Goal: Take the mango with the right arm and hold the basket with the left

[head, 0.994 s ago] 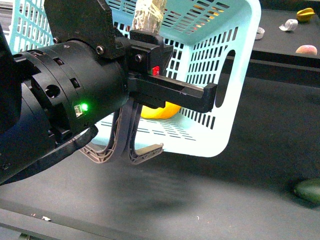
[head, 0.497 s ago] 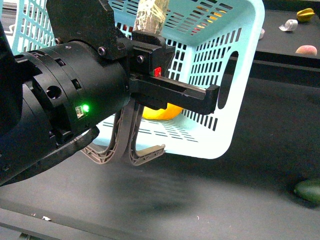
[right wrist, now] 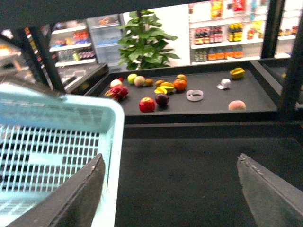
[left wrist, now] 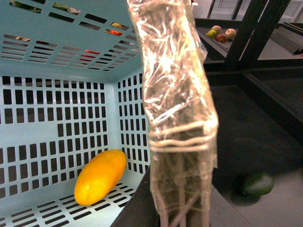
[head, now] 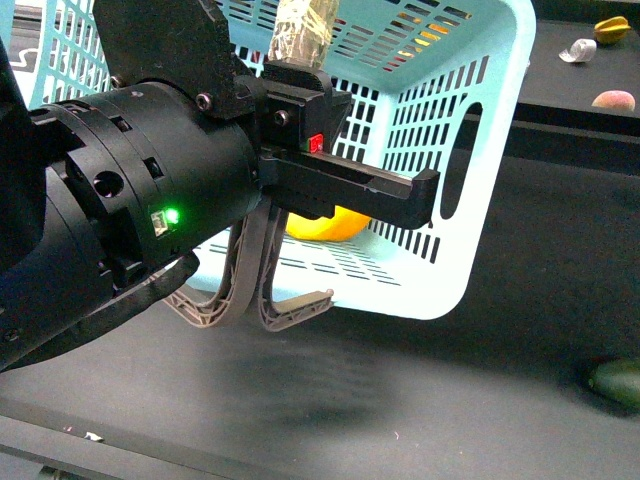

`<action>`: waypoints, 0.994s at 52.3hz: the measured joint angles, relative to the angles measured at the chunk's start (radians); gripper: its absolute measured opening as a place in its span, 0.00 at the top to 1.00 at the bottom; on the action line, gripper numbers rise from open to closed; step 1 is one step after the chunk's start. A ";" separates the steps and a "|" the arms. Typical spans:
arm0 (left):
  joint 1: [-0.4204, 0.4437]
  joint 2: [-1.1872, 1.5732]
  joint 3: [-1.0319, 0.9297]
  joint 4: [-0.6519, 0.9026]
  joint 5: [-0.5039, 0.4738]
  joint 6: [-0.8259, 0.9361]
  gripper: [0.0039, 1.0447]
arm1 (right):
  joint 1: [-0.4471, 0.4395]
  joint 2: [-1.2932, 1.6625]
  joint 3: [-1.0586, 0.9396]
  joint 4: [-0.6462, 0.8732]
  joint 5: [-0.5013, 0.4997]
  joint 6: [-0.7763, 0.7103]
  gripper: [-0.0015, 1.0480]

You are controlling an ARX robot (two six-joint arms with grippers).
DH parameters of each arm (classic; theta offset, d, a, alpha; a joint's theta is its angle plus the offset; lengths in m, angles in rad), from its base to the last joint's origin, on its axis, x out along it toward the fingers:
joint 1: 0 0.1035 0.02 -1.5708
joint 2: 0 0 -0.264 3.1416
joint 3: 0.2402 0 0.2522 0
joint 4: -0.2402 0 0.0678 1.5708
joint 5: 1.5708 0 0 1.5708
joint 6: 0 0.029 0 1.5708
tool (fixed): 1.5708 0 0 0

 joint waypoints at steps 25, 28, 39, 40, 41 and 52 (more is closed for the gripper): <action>0.000 0.000 0.000 0.000 -0.003 0.000 0.95 | -0.258 -0.088 -0.084 -0.006 -0.247 -0.047 0.98; 0.000 0.000 0.000 0.000 -0.003 0.000 0.95 | -0.259 -0.094 -0.093 -0.006 -0.246 -0.047 0.98; 0.000 0.000 0.000 0.000 -0.002 0.000 0.95 | -0.260 -0.137 -0.140 0.001 -0.247 -0.047 0.98; 0.000 0.000 0.000 0.000 -0.001 0.000 0.95 | -0.260 -0.137 -0.143 0.001 -0.247 -0.047 0.98; 0.000 0.000 0.000 0.000 -0.002 0.000 0.95 | -0.260 -0.137 -0.143 0.001 -0.247 -0.047 0.98; 0.000 0.000 0.000 0.000 -0.002 0.000 0.95 | -0.260 -0.140 -0.143 0.001 -0.247 -0.047 0.98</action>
